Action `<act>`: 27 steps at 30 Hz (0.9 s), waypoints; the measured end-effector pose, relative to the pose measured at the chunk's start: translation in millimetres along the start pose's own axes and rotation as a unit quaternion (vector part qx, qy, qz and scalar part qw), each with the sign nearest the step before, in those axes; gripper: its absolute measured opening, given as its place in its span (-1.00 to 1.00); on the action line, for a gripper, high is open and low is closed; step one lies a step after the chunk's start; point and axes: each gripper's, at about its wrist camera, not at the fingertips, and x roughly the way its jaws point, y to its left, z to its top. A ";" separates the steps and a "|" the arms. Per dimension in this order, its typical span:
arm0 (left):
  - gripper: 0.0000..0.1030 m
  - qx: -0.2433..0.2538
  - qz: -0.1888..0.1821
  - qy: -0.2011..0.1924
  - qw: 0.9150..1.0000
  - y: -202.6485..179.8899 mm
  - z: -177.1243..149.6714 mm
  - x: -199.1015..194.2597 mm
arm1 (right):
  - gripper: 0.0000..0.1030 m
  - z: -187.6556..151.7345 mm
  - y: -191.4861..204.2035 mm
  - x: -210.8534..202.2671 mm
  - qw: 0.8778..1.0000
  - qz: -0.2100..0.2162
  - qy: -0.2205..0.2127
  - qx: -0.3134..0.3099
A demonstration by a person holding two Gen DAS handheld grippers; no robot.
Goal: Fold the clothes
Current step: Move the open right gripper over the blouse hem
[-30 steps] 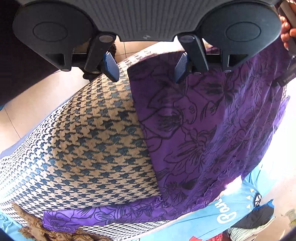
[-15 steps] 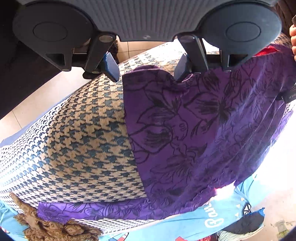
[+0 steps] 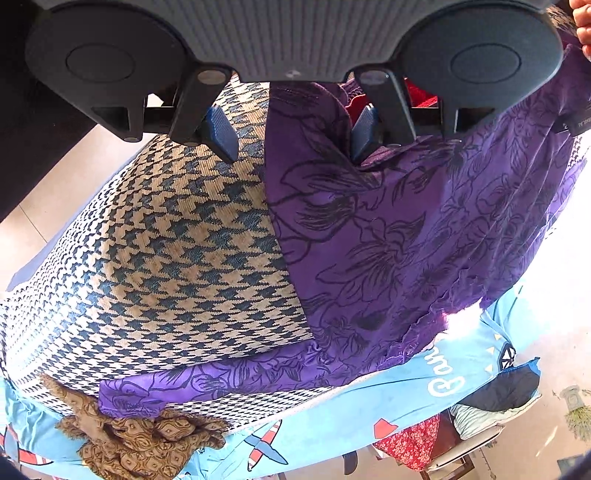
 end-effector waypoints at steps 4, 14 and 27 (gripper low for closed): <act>1.00 0.000 -0.001 0.002 1.000 0.4 0.8 -0.3 | 0.26 -3.9 3.8 0.4 0.999 -0.021 0.015 -0.033; 1.00 -0.007 0.001 0.006 1.000 0.2 0.7 -1.0 | 0.26 -8.6 -5.5 -10.5 0.998 -0.043 0.037 -0.038; 1.00 -0.004 0.002 0.005 1.000 -1.4 0.1 -0.4 | 0.27 4.7 -38.2 -36.6 0.994 0.015 -0.034 0.105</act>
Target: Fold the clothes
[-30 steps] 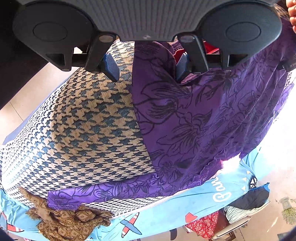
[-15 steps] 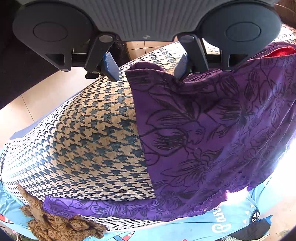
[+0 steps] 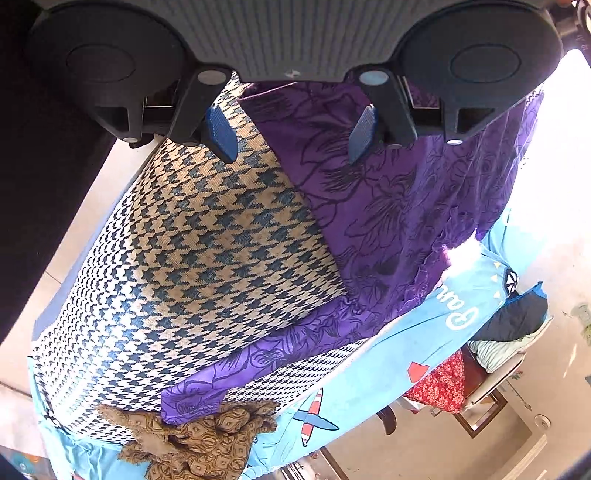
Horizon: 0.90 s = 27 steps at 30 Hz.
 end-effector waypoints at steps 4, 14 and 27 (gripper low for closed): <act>1.00 0.002 -0.002 -0.001 1.000 0.7 0.0 -0.5 | 0.27 -0.3 0.8 17.2 0.999 -0.031 0.009 -0.006; 1.00 0.002 -0.002 -0.001 1.000 0.1 -0.2 -0.7 | 0.57 -0.4 -21.3 55.3 0.996 -0.013 0.058 0.071; 1.00 0.002 -0.006 0.000 1.000 2.6 -0.1 -0.3 | -0.80 -0.3 -9.5 47.2 0.995 0.057 0.036 0.068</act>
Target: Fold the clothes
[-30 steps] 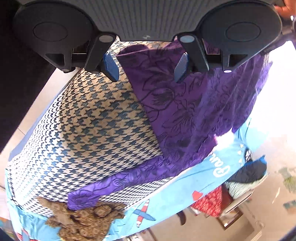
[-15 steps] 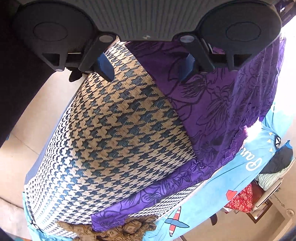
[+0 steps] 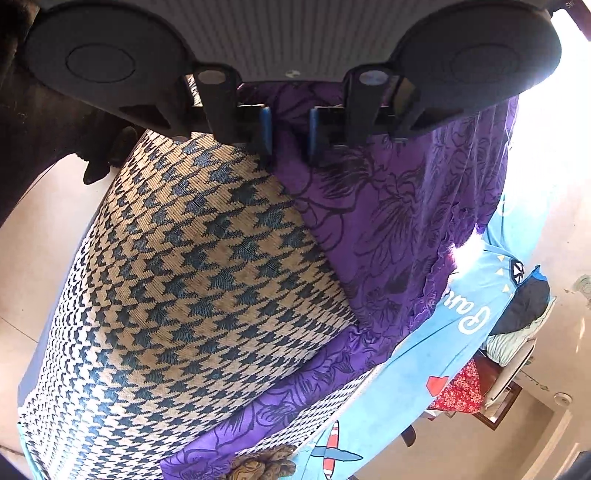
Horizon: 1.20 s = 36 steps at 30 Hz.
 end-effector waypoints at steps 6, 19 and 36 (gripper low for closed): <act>1.00 0.003 0.000 0.001 1.000 0.7 0.3 -0.2 | -0.83 0.9 29.4 -26.4 0.988 -0.042 -0.089 -0.118; 1.00 0.005 0.016 0.003 1.000 1.5 -4.0 -5.9 | -0.75 6.3 23.7 -32.3 0.974 -0.151 -0.105 -0.131; 1.00 0.014 0.016 -0.003 1.000 3.6 -13.2 -21.3 | -0.35 -80.4 102.3 -5.4 0.933 0.069 0.007 -0.354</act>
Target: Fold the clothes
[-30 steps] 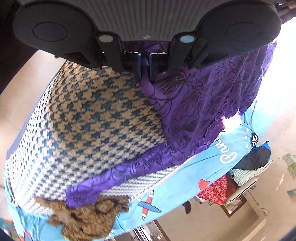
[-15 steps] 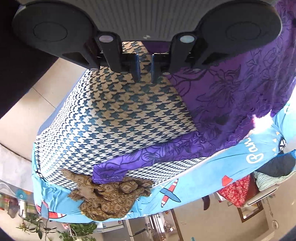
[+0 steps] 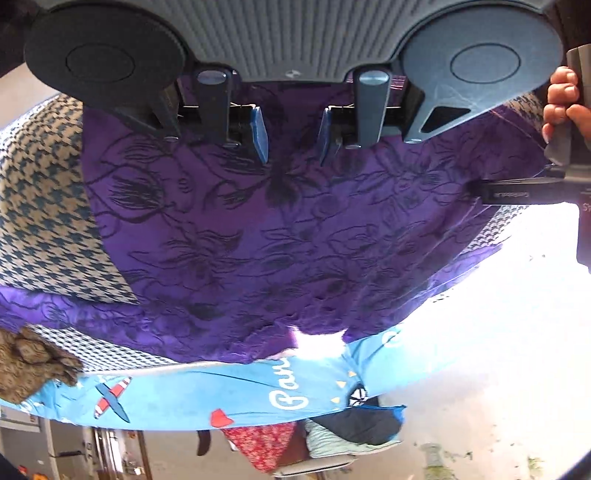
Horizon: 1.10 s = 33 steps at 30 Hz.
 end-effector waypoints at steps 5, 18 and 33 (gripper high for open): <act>1.00 0.005 -0.002 -0.002 1.000 2.0 -2.1 -2.4 | -0.23 0.7 21.2 9.6 0.999 0.023 0.005 -0.032; 1.00 0.005 0.013 -0.005 1.000 2.8 -2.3 -0.7 | -0.17 -18.6 48.8 34.1 0.989 0.042 0.078 -0.120; 1.00 -0.013 0.009 -0.008 1.000 14.5 -1.4 -3.4 | -0.18 -20.0 68.0 7.1 0.979 0.085 0.023 -0.184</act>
